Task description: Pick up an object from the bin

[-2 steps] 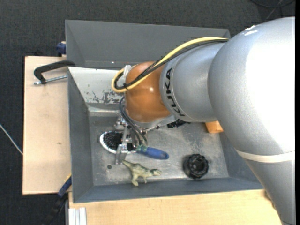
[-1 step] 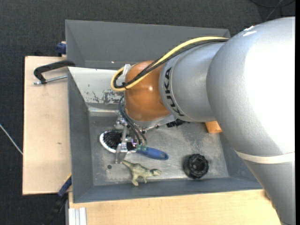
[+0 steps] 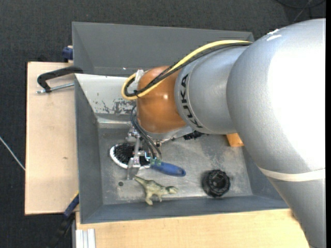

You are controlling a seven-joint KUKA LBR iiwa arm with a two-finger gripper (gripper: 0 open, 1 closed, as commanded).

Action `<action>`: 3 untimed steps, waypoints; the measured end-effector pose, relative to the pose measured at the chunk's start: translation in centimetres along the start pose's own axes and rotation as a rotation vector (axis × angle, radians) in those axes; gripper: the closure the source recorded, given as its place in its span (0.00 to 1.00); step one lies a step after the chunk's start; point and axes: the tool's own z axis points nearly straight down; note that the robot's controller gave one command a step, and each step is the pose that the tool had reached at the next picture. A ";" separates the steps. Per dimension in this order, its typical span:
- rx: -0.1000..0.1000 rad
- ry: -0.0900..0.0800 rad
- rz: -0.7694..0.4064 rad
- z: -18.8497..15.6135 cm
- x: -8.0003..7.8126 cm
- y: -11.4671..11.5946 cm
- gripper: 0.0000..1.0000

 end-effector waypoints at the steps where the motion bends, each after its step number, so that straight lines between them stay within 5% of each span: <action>1: 0.000 0.000 0.000 -0.1 -0.1 0.1 0.00; 2: 0.000 0.000 0.000 -0.2 -0.2 0.2 0.00; 3: -0.001 0.000 0.000 -0.2 -0.2 0.2 1.00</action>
Offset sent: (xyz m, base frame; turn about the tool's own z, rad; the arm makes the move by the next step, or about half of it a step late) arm 0.0000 0.0000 0.0000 0.0000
